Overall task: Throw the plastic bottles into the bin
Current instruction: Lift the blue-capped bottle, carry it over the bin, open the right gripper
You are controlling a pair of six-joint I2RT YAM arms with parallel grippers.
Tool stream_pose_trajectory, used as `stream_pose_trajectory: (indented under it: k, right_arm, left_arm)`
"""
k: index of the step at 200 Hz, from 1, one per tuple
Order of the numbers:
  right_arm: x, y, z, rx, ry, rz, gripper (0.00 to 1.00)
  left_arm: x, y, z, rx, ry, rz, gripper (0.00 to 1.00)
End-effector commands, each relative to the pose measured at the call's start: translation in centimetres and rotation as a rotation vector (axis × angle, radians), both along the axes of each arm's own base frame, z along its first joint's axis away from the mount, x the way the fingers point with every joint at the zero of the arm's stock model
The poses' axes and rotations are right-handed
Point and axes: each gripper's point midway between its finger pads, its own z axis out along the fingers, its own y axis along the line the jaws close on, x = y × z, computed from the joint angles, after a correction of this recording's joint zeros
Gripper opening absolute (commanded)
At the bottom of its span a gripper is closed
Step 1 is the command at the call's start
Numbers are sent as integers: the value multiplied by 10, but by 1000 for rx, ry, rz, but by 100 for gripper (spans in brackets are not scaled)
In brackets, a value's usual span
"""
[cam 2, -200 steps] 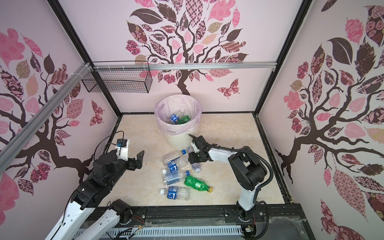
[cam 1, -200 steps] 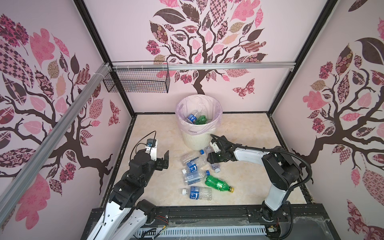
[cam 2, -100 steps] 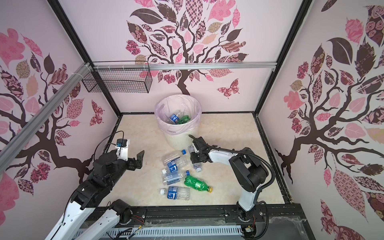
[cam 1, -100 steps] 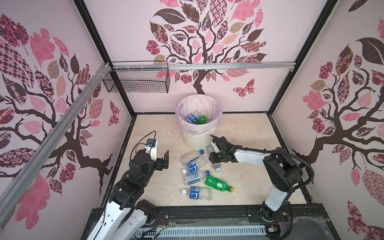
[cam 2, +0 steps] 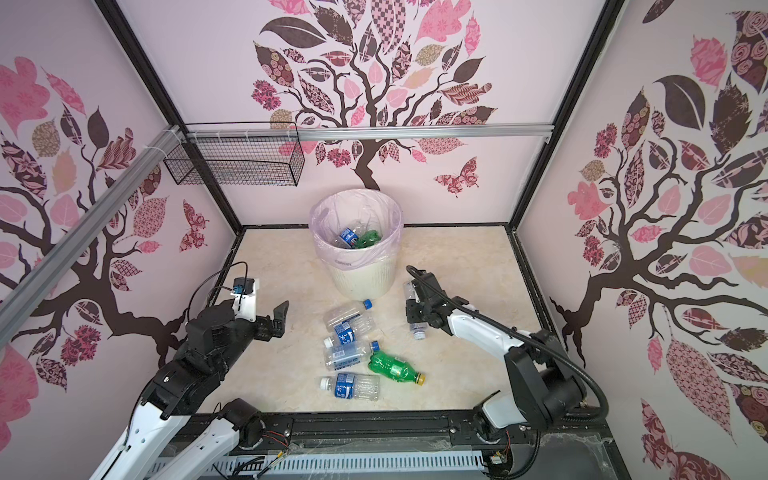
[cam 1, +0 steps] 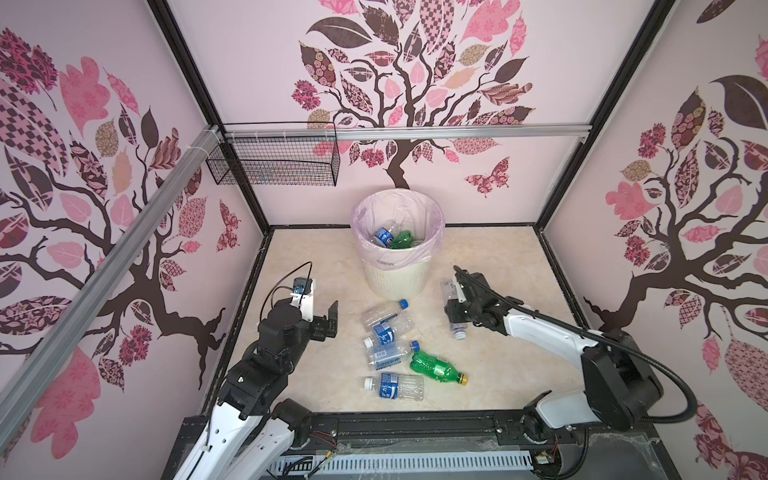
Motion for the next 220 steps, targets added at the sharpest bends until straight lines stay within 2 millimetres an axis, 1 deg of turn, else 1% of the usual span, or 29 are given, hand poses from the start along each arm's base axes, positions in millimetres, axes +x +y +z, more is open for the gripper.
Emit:
stream_pose_trajectory:
  k: [1,35,73,107,130,174,202,220]
  right_arm:
    - [-4,-8,33,56,-66,-11,45]
    - [-8,-16,83,83,-177,-23,46]
    - [-21,-23,134,121,-292,-23,46]
    - [-35,-30,173,168,-394,-16,45]
    - [-44,-31,189,185,-444,3,45]
    - [-59,-42,210,204,-524,-8,46]
    - [-67,-49,218,208,-563,-22,46]
    - [-71,-50,221,211,-573,-21,46]
  left_arm:
    - [1,1,-3,-5,-3,5,98]
    - [0,1,-2,-6,-4,7,98]
    - [-1,2,-3,-6,-5,7,98]
    - [0,1,0,-13,-12,3,98]
    - [0,0,1,-14,-13,1,98]
    - [0,0,0,-14,-12,2,98]
    - [0,0,0,-14,-12,1,98]
    - [0,0,0,-14,-12,1,98]
